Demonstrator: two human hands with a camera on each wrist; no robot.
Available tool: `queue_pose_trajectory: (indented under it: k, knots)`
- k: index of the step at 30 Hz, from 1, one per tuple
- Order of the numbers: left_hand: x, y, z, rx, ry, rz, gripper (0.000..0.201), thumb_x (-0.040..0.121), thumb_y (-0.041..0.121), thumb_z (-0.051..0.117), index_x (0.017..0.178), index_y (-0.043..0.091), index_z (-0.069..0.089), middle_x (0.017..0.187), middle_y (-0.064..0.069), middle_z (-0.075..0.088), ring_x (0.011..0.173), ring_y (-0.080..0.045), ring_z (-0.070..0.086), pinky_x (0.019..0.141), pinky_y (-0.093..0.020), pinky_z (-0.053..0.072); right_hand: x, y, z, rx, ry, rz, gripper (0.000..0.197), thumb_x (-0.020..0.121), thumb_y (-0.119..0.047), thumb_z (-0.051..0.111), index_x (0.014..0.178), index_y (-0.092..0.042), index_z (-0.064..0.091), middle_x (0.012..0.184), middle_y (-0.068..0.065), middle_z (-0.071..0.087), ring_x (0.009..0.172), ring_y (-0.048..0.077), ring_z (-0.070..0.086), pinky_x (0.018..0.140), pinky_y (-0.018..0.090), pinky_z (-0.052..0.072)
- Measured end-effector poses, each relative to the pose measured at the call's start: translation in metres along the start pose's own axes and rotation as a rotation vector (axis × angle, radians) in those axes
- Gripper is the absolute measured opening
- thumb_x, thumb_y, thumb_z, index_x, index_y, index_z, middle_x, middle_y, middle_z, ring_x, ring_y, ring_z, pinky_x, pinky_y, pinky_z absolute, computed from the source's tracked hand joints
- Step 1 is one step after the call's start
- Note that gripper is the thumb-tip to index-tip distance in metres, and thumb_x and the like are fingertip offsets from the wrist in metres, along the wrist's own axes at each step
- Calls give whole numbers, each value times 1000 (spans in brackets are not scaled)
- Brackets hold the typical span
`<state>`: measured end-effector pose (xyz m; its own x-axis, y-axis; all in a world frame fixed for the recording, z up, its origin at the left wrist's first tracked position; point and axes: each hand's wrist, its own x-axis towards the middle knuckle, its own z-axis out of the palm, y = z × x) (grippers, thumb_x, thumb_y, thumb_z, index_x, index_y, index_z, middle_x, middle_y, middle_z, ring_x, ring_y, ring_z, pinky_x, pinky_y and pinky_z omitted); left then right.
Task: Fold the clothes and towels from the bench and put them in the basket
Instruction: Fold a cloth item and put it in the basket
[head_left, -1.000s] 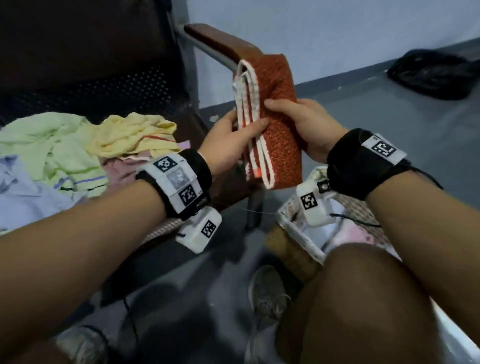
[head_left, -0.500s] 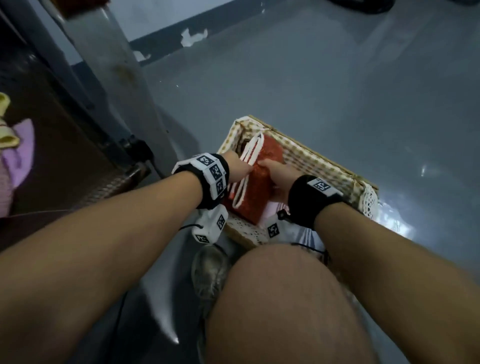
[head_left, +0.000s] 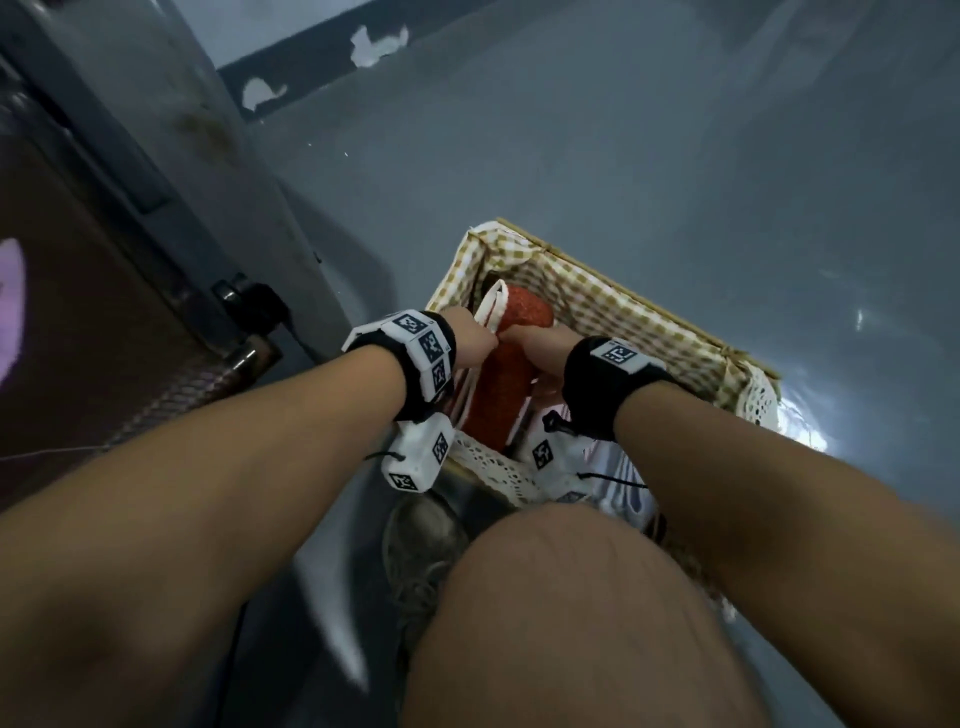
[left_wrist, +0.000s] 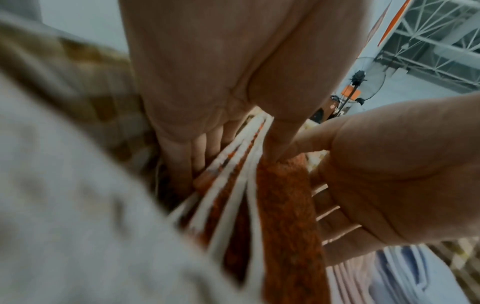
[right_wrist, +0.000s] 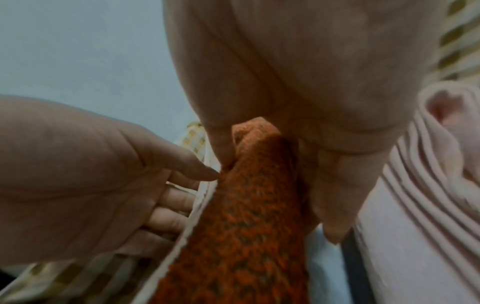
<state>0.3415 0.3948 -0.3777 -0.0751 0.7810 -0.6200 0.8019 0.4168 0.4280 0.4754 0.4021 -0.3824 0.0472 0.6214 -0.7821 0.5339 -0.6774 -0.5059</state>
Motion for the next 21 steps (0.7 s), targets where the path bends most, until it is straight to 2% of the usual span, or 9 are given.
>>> queue_pose_trajectory:
  k: [2, 4, 6, 8, 10, 12, 14, 17, 21]
  knots:
    - [-12, 3, -13, -45, 45, 40, 29, 94, 28, 56, 105, 3, 66, 84, -10, 60, 73, -25, 57, 59, -30, 42, -13, -10, -7, -77, 62, -78, 52, 89, -44, 65, 127, -10, 60, 114, 10, 65, 78, 27, 67, 65, 33, 59]
    - [-33, 4, -32, -79, 88, 96, 33, 93, 30, 56, 112, 5, 67, 89, -9, 64, 79, -27, 61, 66, -31, 47, -34, -26, -13, -191, 123, -176, 39, 86, -40, 65, 113, -12, 68, 105, 9, 68, 74, 25, 65, 58, 25, 51]
    - [-58, 0, -54, -146, 126, 160, 29, 93, 30, 58, 112, 11, 69, 100, -8, 69, 94, -28, 66, 83, -32, 53, -60, -48, -12, -341, 116, -290, 35, 85, -44, 62, 102, -16, 72, 101, 8, 72, 81, 25, 68, 63, 24, 50]
    - [-85, -11, -76, -194, 160, 231, 18, 92, 26, 59, 104, 18, 70, 102, -7, 73, 98, -26, 69, 90, -34, 55, -93, -72, -3, -389, 31, -385, 45, 73, -54, 63, 92, -14, 70, 89, 8, 73, 76, 28, 71, 69, 28, 53]
    - [-112, -30, -97, -237, 203, 268, 9, 91, 22, 59, 97, 23, 66, 101, -8, 75, 94, -23, 72, 88, -37, 57, -121, -96, 14, -356, -78, -468, 48, 70, -55, 68, 88, -11, 65, 84, 7, 73, 70, 24, 70, 70, 35, 56]
    - [-141, -52, -118, -269, 282, 265, 11, 89, 25, 61, 100, 23, 61, 96, -6, 75, 90, -21, 72, 85, -39, 58, -146, -120, 34, -431, -143, -563, 35, 89, -46, 65, 91, -11, 63, 92, 7, 74, 74, 20, 71, 68, 31, 57]
    - [-174, -83, -143, -244, 384, 242, 22, 88, 33, 62, 108, 25, 58, 94, 1, 73, 89, -18, 69, 77, -34, 55, -170, -147, 62, -510, -180, -657, 26, 97, -38, 60, 91, -13, 62, 91, 5, 74, 78, 19, 71, 64, 25, 53]
    - [-226, -144, -176, -223, 545, 186, 29, 88, 41, 63, 113, 27, 57, 96, 6, 68, 85, -14, 65, 69, -29, 48, -211, -179, 121, -536, -305, -790, 20, 97, -31, 60, 84, -16, 61, 77, 1, 70, 74, 19, 68, 68, 30, 53]
    - [-276, -231, -189, -307, 677, 55, 31, 92, 31, 61, 122, 22, 59, 104, 1, 71, 91, -17, 67, 65, -29, 49, -247, -194, 216, -608, -401, -948, 16, 94, -26, 61, 84, -16, 69, 74, 2, 68, 57, 12, 58, 58, 28, 47]
